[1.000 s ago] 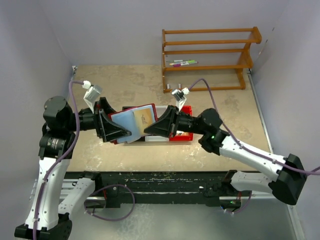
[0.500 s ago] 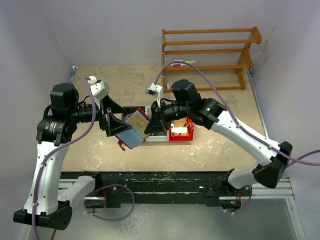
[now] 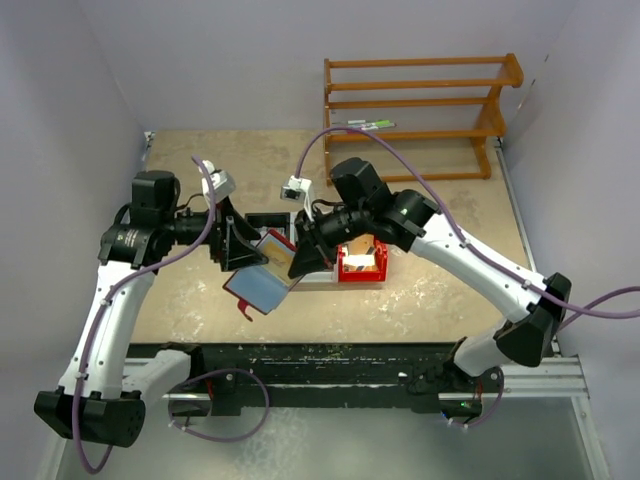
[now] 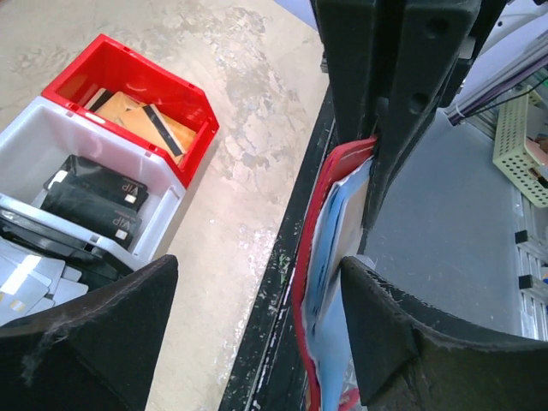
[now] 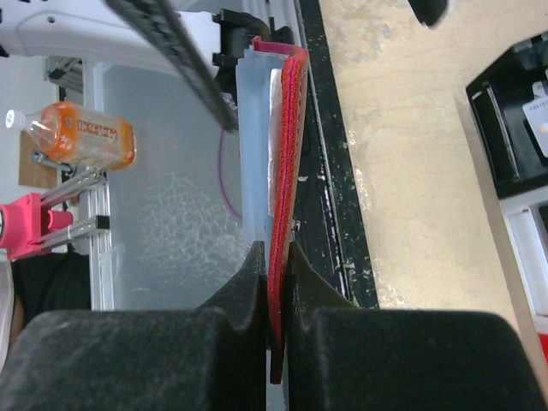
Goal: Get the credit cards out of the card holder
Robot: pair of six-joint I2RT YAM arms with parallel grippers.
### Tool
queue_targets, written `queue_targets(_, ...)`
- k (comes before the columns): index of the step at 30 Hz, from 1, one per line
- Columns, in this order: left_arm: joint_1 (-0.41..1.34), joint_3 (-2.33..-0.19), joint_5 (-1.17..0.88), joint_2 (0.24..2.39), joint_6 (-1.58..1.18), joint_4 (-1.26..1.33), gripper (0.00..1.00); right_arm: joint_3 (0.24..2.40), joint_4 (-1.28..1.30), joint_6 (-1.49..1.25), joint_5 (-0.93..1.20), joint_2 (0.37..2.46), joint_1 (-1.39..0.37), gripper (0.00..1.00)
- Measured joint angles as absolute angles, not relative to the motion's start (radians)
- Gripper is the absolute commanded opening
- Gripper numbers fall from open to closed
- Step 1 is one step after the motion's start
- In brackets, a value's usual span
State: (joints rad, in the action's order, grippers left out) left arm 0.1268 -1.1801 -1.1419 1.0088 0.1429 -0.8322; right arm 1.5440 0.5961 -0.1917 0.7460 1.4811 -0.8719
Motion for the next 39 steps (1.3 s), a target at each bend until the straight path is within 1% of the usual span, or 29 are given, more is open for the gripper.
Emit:
queue_targets(1,0.127,-1.179,-1.148,1.013,0.142,-0.833,0.67,1.554,0.595,-0.189,0.757,1.489,-0.873,0.00)
queue_targets(4,0.127,-1.173,-1.182,1.018,0.139,-0.828,0.37,1.584,0.600,-0.179,0.779,1.527,-0.876,0.00)
queue_targets(5,0.127,-1.169,-1.193,1.017,0.138,-0.828,0.29,1.593,0.600,-0.175,0.783,1.543,-0.876,0.00)
queue_targets(6,0.127,-1.164,-1.203,1.017,0.137,-0.828,0.24,1.600,0.599,-0.172,0.789,1.560,-0.874,0.00)
queue_targets(7,0.127,-1.158,-1.210,1.017,0.135,-0.828,0.19,1.605,0.599,-0.171,0.794,1.574,-0.873,0.03)
queue_targets(9,0.126,-1.145,-1.225,1.017,0.131,-0.832,0.13,1.607,0.601,-0.172,0.807,1.594,-0.869,0.22)
queue_targets(10,0.126,-1.138,-1.232,1.017,0.126,-0.831,0.08,1.607,0.601,-0.176,0.807,1.597,-0.866,0.28)
queue_targets(11,0.125,-1.132,-1.242,1.016,0.115,-0.827,0.06,1.605,0.599,-0.187,0.804,1.597,-0.863,0.37)
queue_targets(14,0.127,-1.121,-1.254,1.007,0.064,-0.792,0.02,1.541,0.466,-0.269,0.789,1.558,-0.847,0.48)
queue_targets(16,0.127,-1.112,-1.253,0.994,0.005,-0.745,0.00,1.437,0.320,-0.349,0.773,1.488,-0.831,0.52)
queue_targets(19,0.127,-1.096,-1.251,0.969,-0.140,-0.628,0.00,1.210,0.031,-0.529,0.740,1.334,-0.789,0.58)
queue_targets(20,0.127,-1.089,-1.250,0.956,-0.214,-0.569,0.00,1.095,-0.130,-0.620,0.707,1.266,-0.775,0.59)
queue_targets(24,0.127,-1.057,-1.225,0.913,-0.477,-0.358,0.00,0.825,-0.570,-0.874,0.615,1.162,-0.773,0.61)
queue_targets(28,0.127,-1.042,-1.183,0.893,-0.698,-0.187,0.00,0.699,-0.871,-1.042,0.533,1.193,-0.821,0.61)
queue_targets(34,0.127,-1.021,-1.135,0.885,-0.882,-0.068,0.00,0.683,-1.111,-1.144,0.459,1.224,-0.870,0.44)
queue_targets(39,0.127,-1.021,-1.120,0.865,-0.932,-0.046,0.00,0.683,-1.173,-1.172,0.434,1.225,-0.871,0.23)
